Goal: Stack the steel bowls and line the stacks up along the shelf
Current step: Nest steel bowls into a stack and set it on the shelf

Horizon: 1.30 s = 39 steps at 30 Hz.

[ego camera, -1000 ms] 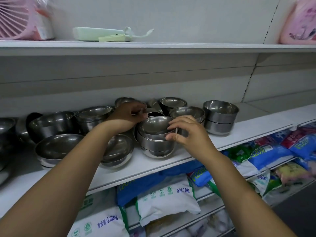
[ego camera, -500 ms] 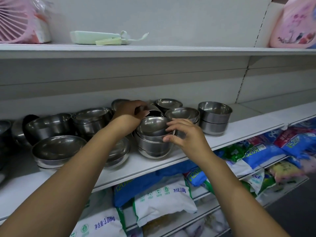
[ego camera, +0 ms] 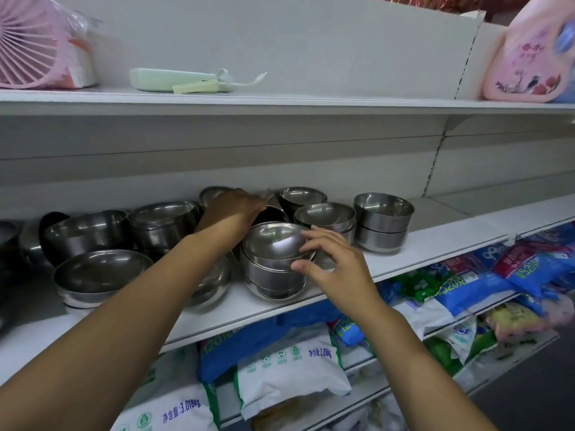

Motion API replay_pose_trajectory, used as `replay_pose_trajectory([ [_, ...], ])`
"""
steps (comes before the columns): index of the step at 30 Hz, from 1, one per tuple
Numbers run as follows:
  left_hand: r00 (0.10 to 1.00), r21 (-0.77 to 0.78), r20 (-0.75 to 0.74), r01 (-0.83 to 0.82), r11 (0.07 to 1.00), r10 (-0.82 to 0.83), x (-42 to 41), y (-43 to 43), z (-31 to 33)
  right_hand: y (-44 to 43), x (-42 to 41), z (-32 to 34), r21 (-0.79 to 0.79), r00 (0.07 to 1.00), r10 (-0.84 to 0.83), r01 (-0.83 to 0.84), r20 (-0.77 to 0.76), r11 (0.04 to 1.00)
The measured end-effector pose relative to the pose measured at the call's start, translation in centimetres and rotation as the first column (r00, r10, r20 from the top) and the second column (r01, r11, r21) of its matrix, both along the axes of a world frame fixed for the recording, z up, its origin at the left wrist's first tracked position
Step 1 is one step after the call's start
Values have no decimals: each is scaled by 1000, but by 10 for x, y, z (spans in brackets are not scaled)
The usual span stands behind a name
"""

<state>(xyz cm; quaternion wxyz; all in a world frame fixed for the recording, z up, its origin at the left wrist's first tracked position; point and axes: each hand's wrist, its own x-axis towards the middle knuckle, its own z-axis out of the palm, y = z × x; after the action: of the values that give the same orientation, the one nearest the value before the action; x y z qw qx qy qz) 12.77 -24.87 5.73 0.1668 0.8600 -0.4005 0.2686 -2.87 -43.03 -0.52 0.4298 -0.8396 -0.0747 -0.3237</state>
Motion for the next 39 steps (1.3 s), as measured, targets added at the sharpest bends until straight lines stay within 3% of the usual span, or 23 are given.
replay_pose_trajectory([
  [5, 1000, -104, -15, -4, 995, 2, -4, -1, 1, 21, -9, -13, -100, 981, -61, 44, -182, 994],
  [13, 999, -162, -22, 21, 987, -25, -6, 1, 0, 35, -3, -27, -43, 990, -133, 131, -45, 990],
  [25, 995, -232, -18, -103, 967, 101, 2, 3, -1, 7, -33, -32, 22, 991, -111, 113, -70, 993],
  [28, 988, -425, -22, -148, 893, 153, 0, 5, 0, 6, -32, -30, 9, 992, -102, 103, -77, 995],
  [33, 967, -706, -146, -249, 663, 208, -1, 13, 6, 8, -23, -29, -6, 994, -78, 77, -80, 997],
  [39, 892, -807, -420, -452, 381, 168, 10, 29, 7, 20, -4, -26, -21, 993, -44, 42, -107, 999],
])
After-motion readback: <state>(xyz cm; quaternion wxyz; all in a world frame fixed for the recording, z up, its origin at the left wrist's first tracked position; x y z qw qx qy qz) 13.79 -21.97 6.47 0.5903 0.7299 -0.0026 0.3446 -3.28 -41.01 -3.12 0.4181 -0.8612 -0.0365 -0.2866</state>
